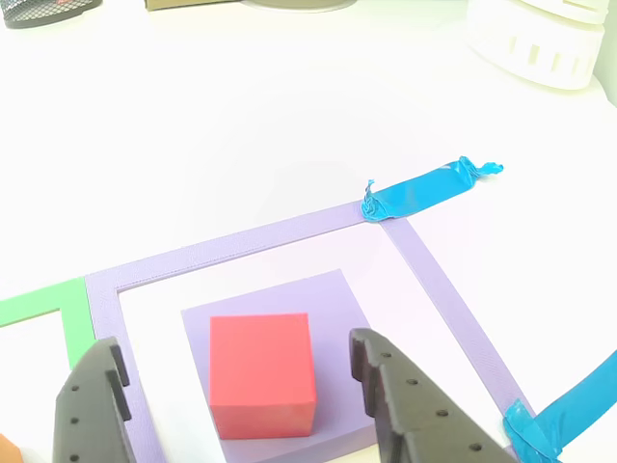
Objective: Tower of hanoi
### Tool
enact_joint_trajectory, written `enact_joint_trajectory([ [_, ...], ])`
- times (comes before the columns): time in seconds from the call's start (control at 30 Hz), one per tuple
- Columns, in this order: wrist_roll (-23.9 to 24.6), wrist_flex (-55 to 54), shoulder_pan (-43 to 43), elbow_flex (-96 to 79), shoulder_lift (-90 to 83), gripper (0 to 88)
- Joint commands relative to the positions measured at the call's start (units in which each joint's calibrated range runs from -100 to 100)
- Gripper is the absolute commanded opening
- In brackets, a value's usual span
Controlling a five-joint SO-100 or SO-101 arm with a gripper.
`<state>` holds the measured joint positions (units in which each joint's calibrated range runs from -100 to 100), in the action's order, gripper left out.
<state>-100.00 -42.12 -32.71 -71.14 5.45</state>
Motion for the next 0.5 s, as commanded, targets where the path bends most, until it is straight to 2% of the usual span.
enact_joint_trajectory([
  [0.0,0.0,-1.5,1.5,1.1,-0.6,23.2],
  [0.47,0.0,-2.5,1.7,-1.9,-1.7,18.4],
])
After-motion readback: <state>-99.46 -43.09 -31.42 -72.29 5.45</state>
